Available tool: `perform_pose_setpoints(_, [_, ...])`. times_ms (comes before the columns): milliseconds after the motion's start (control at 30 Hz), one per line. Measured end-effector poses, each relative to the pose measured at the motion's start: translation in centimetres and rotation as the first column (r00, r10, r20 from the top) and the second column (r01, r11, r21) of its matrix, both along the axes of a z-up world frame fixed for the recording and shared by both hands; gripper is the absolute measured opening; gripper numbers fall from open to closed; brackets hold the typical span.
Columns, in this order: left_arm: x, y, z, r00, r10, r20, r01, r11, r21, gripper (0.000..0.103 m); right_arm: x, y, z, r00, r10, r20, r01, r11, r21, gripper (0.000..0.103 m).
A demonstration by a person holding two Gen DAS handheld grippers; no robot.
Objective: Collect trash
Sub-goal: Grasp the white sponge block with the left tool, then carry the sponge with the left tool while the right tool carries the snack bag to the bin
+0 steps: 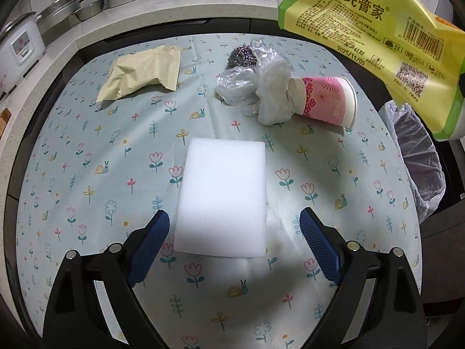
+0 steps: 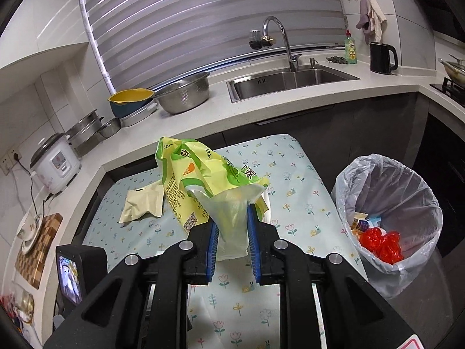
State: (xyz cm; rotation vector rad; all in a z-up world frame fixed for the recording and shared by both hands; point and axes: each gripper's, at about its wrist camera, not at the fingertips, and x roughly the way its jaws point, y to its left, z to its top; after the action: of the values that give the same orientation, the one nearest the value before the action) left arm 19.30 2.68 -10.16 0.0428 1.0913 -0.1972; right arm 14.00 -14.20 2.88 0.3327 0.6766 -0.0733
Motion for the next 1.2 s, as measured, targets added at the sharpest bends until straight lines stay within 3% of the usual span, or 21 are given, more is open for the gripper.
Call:
perform_pose_setpoints(300, [1.0, -1.1, -2.0, 1.0, 0.009, 0.01, -0.01, 0.997, 0.071, 0.094, 0.6, -1.8, -1.6, 0.999, -0.026, -0.025, 0.027, 0.999, 0.021, 0.018])
perform_pose_setpoints(467, [1.8, -0.5, -3.3, 0.999, 0.025, -0.039, -0.023, 0.998, 0.055, 0.093, 1.0, -2.1, -2.1, 0.999, -0.025, -0.038, 0.026, 0.999, 0.025, 0.018])
perform_pose_setpoints(633, [1.8, -0.2, -3.7, 0.999, 0.018, -0.044, -0.016, 0.999, 0.048, 0.073, 1.4, -1.9, -2.6, 0.999, -0.022, -0.048, 0.024, 0.999, 0.033, 0.018])
perform_pose_setpoints(700, [1.7, -0.2, -3.5, 0.999, 0.007, -0.04, -0.005, 0.999, 0.05, 0.067, 1.4, -1.8, -2.7, 0.999, -0.021, -0.05, 0.023, 0.999, 0.035, 0.018])
perform_pose_setpoints(933, [0.8, -1.1, -1.3, 1.0, -0.019, -0.004, 0.019, 0.999, 0.034, 0.066, 0.7, -1.9, -1.8, 0.999, -0.019, -0.028, 0.02, 0.999, 0.031, 0.018])
perform_pose_setpoints(1200, [-1.2, -3.5, 3.9, 0.993, -0.068, 0.092, 0.069, 0.998, -0.004, 0.066, -1.4, -3.7, 0.3, 0.998, -0.054, 0.019, 0.054, 0.998, 0.026, 0.018])
